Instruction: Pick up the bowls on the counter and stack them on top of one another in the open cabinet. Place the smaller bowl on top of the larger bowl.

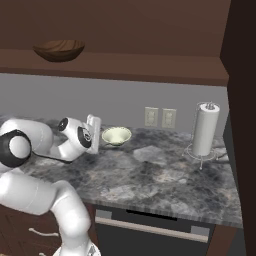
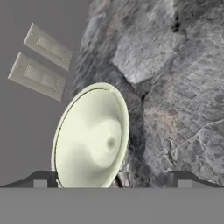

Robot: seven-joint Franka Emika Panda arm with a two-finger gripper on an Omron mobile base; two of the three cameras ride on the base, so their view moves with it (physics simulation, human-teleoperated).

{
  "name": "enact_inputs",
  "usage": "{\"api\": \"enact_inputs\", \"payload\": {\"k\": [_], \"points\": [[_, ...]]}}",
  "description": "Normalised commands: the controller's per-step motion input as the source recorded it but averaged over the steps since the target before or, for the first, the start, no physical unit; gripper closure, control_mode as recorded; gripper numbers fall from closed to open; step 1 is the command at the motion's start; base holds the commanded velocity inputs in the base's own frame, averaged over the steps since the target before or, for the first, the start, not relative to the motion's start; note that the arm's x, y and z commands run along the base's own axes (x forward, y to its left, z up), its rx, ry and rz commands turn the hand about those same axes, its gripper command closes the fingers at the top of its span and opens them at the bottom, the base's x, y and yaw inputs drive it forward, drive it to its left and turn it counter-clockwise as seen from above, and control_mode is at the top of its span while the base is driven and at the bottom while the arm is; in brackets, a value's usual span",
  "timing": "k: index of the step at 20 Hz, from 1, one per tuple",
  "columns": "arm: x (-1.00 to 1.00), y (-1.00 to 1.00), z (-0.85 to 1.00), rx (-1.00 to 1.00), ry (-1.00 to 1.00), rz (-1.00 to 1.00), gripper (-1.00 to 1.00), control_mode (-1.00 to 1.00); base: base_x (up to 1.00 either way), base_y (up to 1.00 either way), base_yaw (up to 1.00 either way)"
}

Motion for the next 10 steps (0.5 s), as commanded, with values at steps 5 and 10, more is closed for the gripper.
{"api": "enact_inputs", "payload": {"k": [5, 10], "points": [[0.24, 0.0, -0.37, 0.0, -0.01, -0.03, -1.0, -1.0, 0.0, 0.0, 0.0], [0.31, 0.02, -0.33, 0.0, 0.0, -0.02, -1.0, -1.0, 0.0, 0.0, 0.0]]}}
